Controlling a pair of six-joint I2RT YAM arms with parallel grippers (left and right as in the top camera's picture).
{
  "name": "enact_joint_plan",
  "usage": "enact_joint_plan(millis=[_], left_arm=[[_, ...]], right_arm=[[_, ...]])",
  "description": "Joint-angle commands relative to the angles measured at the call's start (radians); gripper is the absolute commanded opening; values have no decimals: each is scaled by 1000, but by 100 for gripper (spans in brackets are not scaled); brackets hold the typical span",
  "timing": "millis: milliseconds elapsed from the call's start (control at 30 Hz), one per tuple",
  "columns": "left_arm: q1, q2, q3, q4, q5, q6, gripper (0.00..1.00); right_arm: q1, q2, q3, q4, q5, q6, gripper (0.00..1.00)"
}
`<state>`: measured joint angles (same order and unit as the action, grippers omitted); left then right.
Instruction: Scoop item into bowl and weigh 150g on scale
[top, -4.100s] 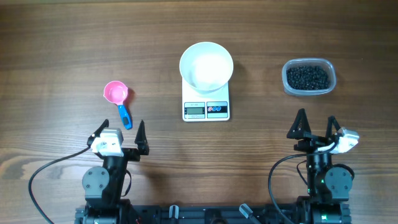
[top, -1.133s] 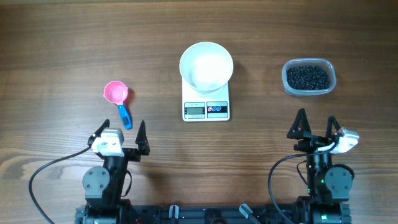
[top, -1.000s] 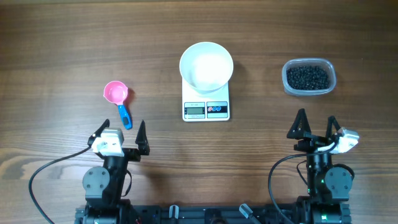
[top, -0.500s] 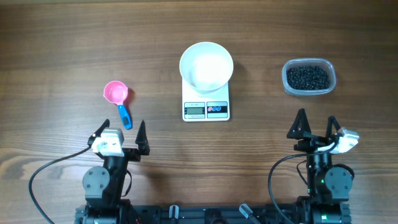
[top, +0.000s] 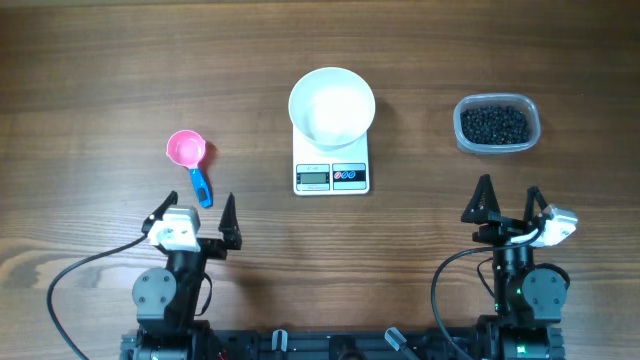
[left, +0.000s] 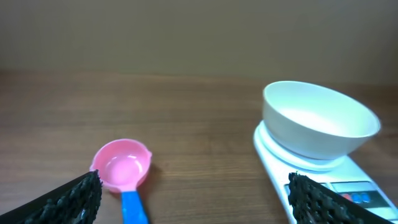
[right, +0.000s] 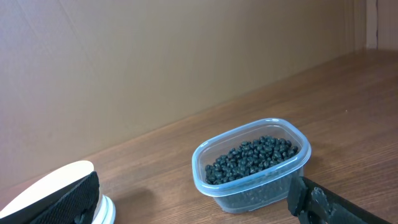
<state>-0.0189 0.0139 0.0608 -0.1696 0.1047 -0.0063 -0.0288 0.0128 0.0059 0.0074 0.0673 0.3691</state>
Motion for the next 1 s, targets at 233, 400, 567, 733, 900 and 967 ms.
enact_joint_plan(millis=[233,400,567,733,900,967], left_arm=[[-2,106,191,2,116,-85,100],[-2,448,490,-129,116,-85,100],[-2,865,918,-460,116,-85,100],[55,1191,1232,-705,100,-84,100],[183,1436,1287,-676,105,-77,100],[204,1499,1286,-673,100,-4,100]], right_arm=[[3,-3,-1,5,-16,8,100],[3,-3,-1,5,-16,8,100],[3,-3,-1,5,-16,8,100],[3,-3,-1,5,-16,8,100],[3,-3,-1,5,-16,8,100],[3,-3,-1,5,-16,8,100]])
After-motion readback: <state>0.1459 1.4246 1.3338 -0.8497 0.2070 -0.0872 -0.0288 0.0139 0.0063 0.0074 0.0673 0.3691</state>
